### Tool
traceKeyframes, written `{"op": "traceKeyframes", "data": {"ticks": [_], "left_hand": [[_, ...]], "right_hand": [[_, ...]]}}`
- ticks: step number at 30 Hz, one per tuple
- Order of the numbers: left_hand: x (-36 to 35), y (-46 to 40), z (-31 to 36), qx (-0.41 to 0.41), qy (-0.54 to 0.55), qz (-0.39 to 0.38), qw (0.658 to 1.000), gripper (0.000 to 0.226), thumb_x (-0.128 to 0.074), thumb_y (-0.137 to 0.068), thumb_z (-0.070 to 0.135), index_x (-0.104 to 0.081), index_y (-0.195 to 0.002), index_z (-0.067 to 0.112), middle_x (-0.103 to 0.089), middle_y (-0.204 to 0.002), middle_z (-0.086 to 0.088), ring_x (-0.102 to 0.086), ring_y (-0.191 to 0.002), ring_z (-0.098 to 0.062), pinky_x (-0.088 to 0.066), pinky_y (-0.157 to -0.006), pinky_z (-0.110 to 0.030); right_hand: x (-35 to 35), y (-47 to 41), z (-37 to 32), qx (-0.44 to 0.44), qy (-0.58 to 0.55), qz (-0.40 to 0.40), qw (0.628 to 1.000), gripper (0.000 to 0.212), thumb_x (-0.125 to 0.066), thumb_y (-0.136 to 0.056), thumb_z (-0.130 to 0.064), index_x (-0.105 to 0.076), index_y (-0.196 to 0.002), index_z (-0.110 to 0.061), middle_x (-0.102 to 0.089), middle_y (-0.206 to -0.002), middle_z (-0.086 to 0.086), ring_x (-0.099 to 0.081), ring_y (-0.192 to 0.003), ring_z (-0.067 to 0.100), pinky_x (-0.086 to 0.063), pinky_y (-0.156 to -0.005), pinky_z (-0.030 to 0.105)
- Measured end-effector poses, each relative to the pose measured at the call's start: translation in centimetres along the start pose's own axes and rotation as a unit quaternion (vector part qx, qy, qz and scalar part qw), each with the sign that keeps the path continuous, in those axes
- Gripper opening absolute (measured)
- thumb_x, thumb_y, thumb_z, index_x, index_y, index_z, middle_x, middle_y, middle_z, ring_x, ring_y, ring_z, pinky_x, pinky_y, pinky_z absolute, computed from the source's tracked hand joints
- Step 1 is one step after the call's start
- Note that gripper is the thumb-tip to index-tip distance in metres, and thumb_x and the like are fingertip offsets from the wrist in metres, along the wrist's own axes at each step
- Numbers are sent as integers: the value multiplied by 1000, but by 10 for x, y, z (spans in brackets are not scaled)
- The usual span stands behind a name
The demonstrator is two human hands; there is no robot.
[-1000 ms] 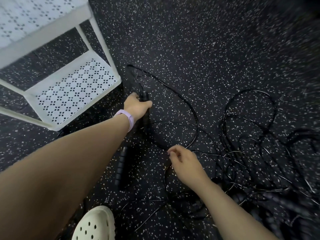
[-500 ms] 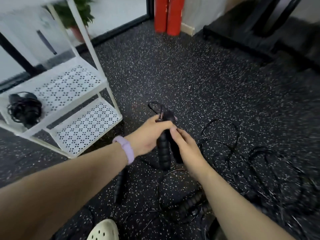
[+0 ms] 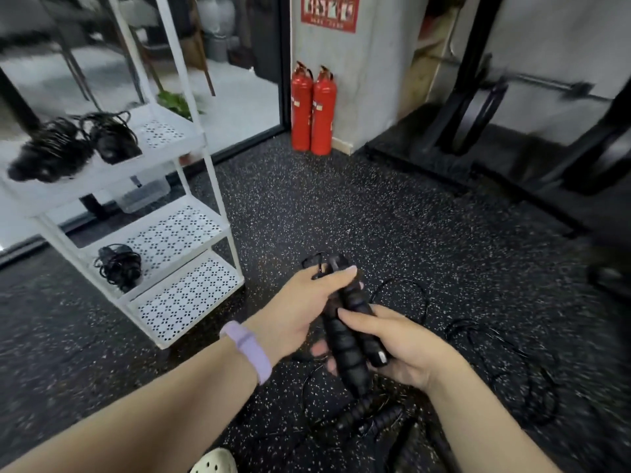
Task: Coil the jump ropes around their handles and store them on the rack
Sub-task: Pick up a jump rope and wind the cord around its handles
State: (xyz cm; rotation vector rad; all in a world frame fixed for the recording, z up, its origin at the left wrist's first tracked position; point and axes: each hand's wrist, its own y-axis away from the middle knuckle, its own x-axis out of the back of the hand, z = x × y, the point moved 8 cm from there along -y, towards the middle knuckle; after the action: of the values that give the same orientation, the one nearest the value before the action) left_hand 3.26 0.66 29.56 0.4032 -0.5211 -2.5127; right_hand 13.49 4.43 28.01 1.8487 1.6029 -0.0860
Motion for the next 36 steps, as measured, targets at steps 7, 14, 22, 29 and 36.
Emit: {"op": "traceKeyframes", "data": {"ticks": [7, 14, 22, 29, 36], "left_hand": [[-8, 51, -18, 24, 157, 39, 986, 49, -40, -108, 42, -67, -124, 4, -78, -106, -17, -77, -91, -23, -58, -84, -36], [-16, 61, -17, 57, 256, -6, 965, 37, -40, -110, 25, -65, -120, -1, -76, -114, -16, -75, -90, -28, -63, -76, -38], [5, 45, 41, -256, -261, 87, 927, 36, -27, -111, 43, -58, -129, 41, -59, -127, 32, -49, -121, 16, -34, -90, 0], [-4, -1, 31, -211, -161, -1, 964, 71, -20, -96, 78, -67, -92, 26, -72, -94, 10, -63, -91, -7, -44, -94, -39], [-42, 1, 0, -152, -182, -119, 964, 37, -53, -99, 59, -69, -93, 26, -69, -64, 8, -64, -54, -5, -45, -56, -10]], "right_hand": [[-36, 46, 31, -8, -26, 16, 1000, 47, -81, -89, -21, -57, -123, 1, -69, -100, 26, -71, -81, 36, -62, -75, 48], [-42, 64, 37, -26, -81, 32, 996, 51, -80, -78, -8, -52, -120, 1, -63, -89, 27, -64, -68, 34, -58, -58, 42], [-31, 58, 9, 29, -142, -89, 985, 52, -63, -87, -6, -55, -135, 10, -51, -92, 17, -51, -71, 25, -44, -62, 34], [-11, 45, -14, 67, -149, -129, 978, 41, -63, -89, -3, -57, -128, 5, -49, -94, 17, -50, -73, 24, -42, -63, 33], [39, 18, -21, 138, -112, 125, 976, 35, -65, -77, -3, -62, -111, 4, -59, -79, 20, -57, -62, 26, -51, -52, 34]]}}
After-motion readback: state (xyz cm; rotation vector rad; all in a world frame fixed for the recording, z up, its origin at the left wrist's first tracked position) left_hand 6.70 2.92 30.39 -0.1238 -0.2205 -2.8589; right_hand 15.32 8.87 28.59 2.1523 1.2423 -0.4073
